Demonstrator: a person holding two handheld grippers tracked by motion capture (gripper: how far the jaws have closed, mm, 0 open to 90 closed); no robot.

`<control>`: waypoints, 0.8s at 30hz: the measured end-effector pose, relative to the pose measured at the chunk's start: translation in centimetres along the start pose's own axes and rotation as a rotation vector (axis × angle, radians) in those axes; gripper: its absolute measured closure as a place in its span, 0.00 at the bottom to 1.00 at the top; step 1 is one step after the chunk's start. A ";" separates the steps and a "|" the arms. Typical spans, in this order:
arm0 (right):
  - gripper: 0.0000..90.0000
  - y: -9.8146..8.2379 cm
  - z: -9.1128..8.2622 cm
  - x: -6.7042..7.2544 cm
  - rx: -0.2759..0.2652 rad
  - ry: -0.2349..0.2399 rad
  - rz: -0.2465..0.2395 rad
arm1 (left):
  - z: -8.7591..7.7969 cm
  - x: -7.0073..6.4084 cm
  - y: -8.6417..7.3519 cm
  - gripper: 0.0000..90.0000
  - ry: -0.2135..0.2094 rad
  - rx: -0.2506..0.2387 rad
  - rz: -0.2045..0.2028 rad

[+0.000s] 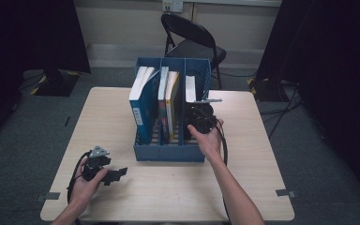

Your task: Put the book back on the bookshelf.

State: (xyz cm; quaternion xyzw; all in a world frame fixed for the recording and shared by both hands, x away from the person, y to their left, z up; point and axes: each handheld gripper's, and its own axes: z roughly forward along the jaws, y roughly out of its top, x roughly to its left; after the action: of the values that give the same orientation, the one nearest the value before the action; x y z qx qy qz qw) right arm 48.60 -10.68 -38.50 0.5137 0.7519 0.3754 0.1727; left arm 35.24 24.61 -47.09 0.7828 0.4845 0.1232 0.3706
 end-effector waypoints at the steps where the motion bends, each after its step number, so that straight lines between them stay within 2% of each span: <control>1: 0.54 -0.1 0.1 0.0 -0.005 0.000 -0.005 | 0.0 0.0 0.0 0.18 0.002 0.000 0.001; 6: 0.52 -0.2 0.2 -0.4 -0.013 0.027 0.010 | -0.1 0.0 0.0 0.18 0.000 -0.006 0.005; 16: 0.51 -0.2 0.2 -0.5 -0.014 0.032 0.005 | -0.3 0.0 -0.1 0.18 0.003 -0.016 0.000; 22: 0.40 -0.6 -0.6 -0.4 -0.038 0.073 -0.015 | -0.4 0.2 -0.1 0.18 0.005 -0.012 -0.002; 24: 0.39 -0.7 -1.0 -0.4 -0.038 0.070 -0.023 | -0.4 0.2 -0.1 0.18 0.006 -0.015 -0.001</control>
State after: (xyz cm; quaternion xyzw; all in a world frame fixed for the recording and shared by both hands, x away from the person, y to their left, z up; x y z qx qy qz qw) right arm 47.68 -11.52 -38.45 0.4882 0.7562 0.4052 0.1604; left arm 35.03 24.97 -46.94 0.7794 0.4851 0.1291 0.3749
